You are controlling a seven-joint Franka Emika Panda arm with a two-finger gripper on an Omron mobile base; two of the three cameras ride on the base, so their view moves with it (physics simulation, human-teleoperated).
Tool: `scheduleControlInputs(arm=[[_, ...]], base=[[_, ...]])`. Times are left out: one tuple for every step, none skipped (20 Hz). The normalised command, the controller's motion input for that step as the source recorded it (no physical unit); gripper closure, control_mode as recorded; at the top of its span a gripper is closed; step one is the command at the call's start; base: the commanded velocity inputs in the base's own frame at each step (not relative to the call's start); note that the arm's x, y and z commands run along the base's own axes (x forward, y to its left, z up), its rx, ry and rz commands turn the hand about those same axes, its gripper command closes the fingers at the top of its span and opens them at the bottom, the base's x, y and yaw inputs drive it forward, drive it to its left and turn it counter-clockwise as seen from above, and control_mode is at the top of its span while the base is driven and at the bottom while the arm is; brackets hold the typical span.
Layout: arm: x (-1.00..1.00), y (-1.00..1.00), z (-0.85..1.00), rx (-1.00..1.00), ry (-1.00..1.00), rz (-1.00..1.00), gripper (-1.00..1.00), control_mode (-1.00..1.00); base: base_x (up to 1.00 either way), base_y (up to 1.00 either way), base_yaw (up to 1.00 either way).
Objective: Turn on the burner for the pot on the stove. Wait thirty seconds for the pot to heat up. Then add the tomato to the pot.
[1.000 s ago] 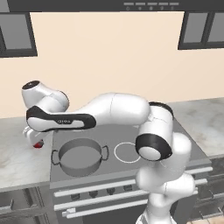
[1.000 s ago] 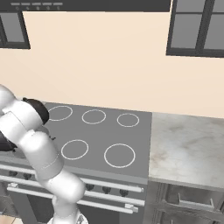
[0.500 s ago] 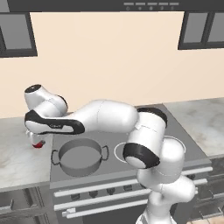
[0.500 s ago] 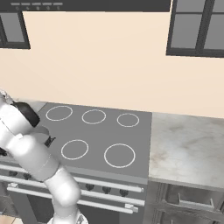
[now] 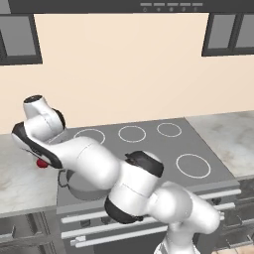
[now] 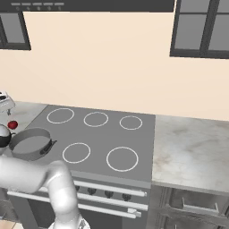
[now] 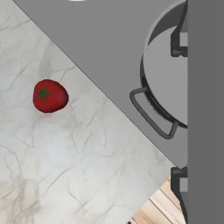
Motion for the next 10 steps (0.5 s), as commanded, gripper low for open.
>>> scheduleControlInputs(arm=[[0.0,0.0,0.0,0.0,0.0,0.0,-1.0,-1.0],[0.0,0.0,0.0,0.0,0.0,0.0,-1.0,-1.0],[0.0,0.0,0.0,0.0,0.0,0.0,-1.0,-1.0],[0.0,0.0,0.0,0.0,0.0,0.0,-1.0,-1.0],[0.0,0.0,0.0,0.0,0.0,0.0,-1.0,-1.0],[0.0,0.0,0.0,0.0,0.0,0.0,-1.0,-1.0],[0.0,0.0,0.0,0.0,0.0,0.0,-1.0,-1.0],[0.0,0.0,-0.04,0.0,0.0,0.0,-1.0,-1.0],[0.0,0.0,-0.11,0.0,-0.02,0.0,-1.0,-1.0],[0.0,0.0,-0.2,0.0,-0.05,0.0,-1.0,-1.0]], base=[[0.0,0.0,0.0],[0.0,0.0,0.0],[0.0,0.0,0.0],[0.0,0.0,0.0],[0.0,0.0,0.0],[0.0,0.0,0.0],[0.0,0.0,0.0],[0.0,0.0,0.0],[0.0,0.0,0.0],[0.0,0.0,0.0]])
